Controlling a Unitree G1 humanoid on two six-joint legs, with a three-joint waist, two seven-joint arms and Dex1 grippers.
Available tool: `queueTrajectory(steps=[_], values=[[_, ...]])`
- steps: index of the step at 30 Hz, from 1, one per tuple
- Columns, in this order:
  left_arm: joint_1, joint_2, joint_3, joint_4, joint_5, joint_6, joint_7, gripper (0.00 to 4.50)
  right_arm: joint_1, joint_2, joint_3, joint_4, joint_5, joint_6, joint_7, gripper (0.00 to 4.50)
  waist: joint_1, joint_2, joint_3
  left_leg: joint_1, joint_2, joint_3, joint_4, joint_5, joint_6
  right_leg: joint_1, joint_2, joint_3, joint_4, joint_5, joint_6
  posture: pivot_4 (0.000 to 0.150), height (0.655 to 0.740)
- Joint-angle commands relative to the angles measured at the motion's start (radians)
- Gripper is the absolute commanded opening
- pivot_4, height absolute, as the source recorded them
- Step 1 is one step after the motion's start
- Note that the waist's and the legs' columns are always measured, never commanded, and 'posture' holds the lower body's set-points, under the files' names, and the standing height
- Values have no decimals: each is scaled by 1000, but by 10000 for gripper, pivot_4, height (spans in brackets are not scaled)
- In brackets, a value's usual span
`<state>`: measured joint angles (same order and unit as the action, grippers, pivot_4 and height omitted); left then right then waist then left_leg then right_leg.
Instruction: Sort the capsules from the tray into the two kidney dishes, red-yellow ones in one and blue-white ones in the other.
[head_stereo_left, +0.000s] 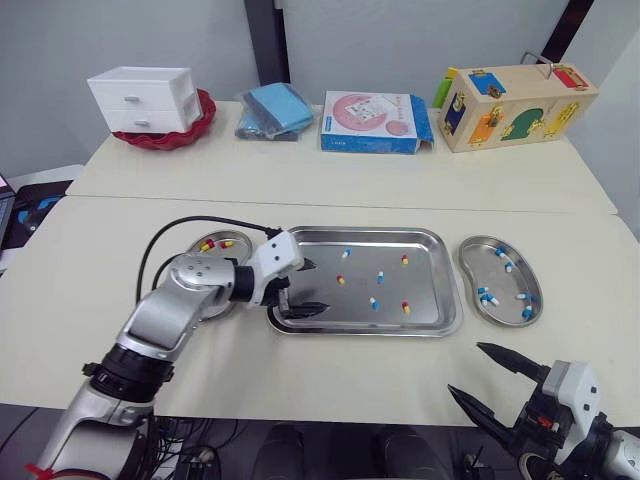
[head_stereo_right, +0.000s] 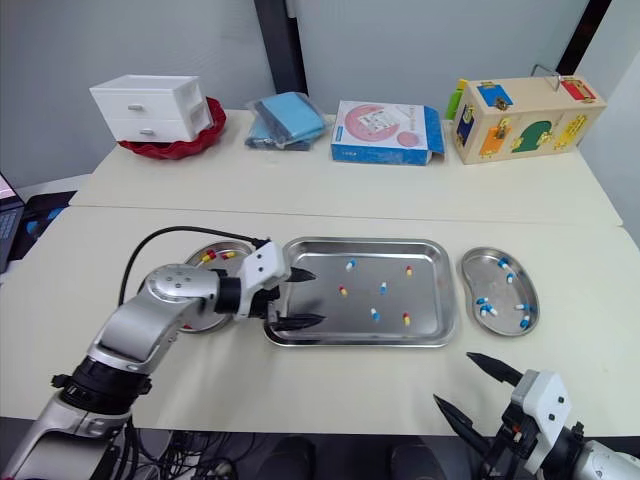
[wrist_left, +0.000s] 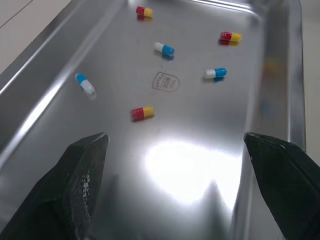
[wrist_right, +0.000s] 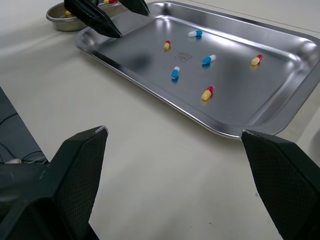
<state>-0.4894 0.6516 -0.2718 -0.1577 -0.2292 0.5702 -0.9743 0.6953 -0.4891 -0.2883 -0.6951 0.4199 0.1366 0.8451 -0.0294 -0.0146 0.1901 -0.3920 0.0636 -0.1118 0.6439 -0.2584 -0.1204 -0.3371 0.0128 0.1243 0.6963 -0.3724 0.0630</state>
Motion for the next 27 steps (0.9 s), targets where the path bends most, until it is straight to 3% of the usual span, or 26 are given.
queueTrajectory(steps=[1,8,14,17,20,27], values=[[-41,-61,-32,-3,77,22,104,45000,13,12,16,-27,-2,-27,-24,44840,0,0,0,0,0,0,0,0,0,0,0,0,0,0,0,1500,7400],[-96,-150,-83,87,170,9,184,45000,18,15,44,-22,-17,-44,-46,44840,0,0,0,0,0,0,1,0,0,0,0,0,0,0,0,1500,7400],[-103,-157,-106,122,193,4,155,45000,21,12,57,-27,-21,-44,-59,44840,0,0,0,0,0,0,0,0,0,0,0,0,1,0,0,1500,7400],[-102,-166,-105,126,195,17,153,39245,22,8,59,-35,-20,-38,-66,45000,0,0,0,0,0,0,1,0,0,0,0,0,1,0,0,1500,7400],[-97,-165,-116,121,205,27,148,30257,23,5,62,-47,-17,-28,-73,45000,0,0,0,0,0,0,1,0,0,0,0,0,1,0,0,1500,7400],[-89,-169,-119,122,212,53,154,30257,38,-4,68,-70,-14,-15,-92,45000,0,1,-1,0,0,0,1,0,0,1,0,0,1,0,0,1500,7400]])
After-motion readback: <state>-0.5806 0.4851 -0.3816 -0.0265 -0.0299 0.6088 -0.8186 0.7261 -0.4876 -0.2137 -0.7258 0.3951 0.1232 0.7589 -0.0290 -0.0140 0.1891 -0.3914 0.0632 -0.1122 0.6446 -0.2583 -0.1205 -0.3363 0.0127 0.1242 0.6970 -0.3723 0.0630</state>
